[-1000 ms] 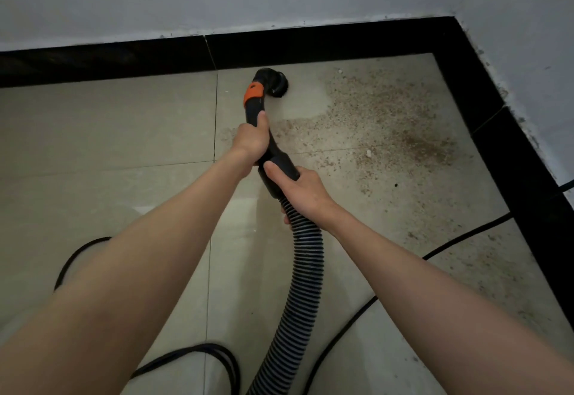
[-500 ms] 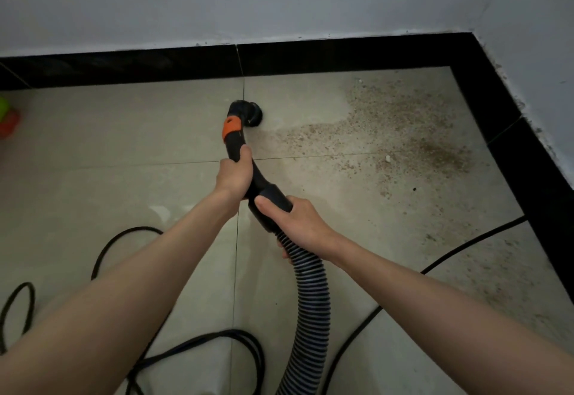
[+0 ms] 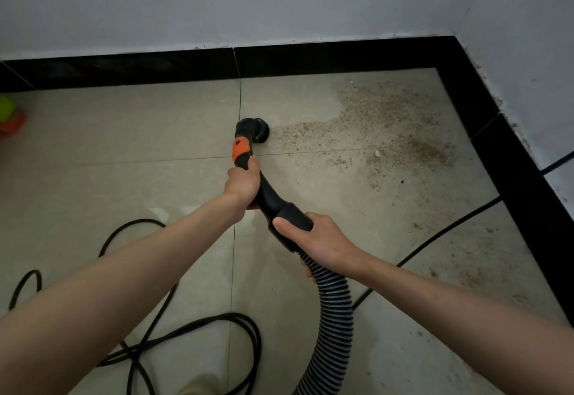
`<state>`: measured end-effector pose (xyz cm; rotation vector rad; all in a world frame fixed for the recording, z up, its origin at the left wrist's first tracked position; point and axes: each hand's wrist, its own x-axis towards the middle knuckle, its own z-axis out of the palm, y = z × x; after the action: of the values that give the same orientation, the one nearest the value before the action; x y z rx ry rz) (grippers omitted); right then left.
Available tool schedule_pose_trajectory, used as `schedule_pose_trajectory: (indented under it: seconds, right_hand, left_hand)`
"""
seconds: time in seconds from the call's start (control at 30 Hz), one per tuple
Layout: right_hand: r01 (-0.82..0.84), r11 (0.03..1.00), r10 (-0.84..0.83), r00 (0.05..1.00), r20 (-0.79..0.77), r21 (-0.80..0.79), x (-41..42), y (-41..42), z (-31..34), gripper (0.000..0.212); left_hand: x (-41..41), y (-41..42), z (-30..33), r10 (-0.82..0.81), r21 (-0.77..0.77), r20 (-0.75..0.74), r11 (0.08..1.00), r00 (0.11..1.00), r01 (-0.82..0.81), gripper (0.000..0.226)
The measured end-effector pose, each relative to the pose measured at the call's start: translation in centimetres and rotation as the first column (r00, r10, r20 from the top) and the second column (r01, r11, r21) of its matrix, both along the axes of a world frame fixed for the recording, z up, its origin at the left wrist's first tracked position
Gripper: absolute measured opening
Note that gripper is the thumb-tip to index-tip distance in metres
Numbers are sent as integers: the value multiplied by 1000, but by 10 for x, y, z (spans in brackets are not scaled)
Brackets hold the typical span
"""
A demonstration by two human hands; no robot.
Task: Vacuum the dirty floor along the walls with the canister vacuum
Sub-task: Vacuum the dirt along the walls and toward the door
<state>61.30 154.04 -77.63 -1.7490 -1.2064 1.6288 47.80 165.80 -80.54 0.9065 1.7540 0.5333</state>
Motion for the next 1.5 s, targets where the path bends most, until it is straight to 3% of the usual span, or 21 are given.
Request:
schedule_pose_trajectory:
  seconds: [0.5, 0.8, 0.97, 1.13, 1.33, 1.5]
  right_hand:
    - [230, 973, -229, 973, 25, -17, 41, 0, 2, 41]
    - [322, 947, -322, 947, 23, 1, 52, 7, -6, 39]
    - [257, 966, -257, 966, -34, -19, 44, 17, -3, 41]
    - [134, 991, -135, 989, -60, -26, 24, 28, 2, 42]
    - [-43, 998, 41, 998, -46, -43, 5, 28, 14, 44]
    - [-101, 994, 99, 994, -44, -39, -5, 17, 19, 42]
  left_hand:
    - [78, 1, 6, -201, 33, 50, 979, 978, 199, 61]
    - [108, 14, 7, -283, 24, -23, 959, 959, 284, 60]
    - [87, 24, 12, -250, 37, 13, 968, 968, 250, 50]
    - [49, 30, 16, -85, 18, 122, 996, 989, 83, 40]
    - [9, 21, 25, 103, -64, 235, 994, 967, -90, 43]
    - [-11, 2, 21, 123, -51, 183, 992, 975, -116, 51]
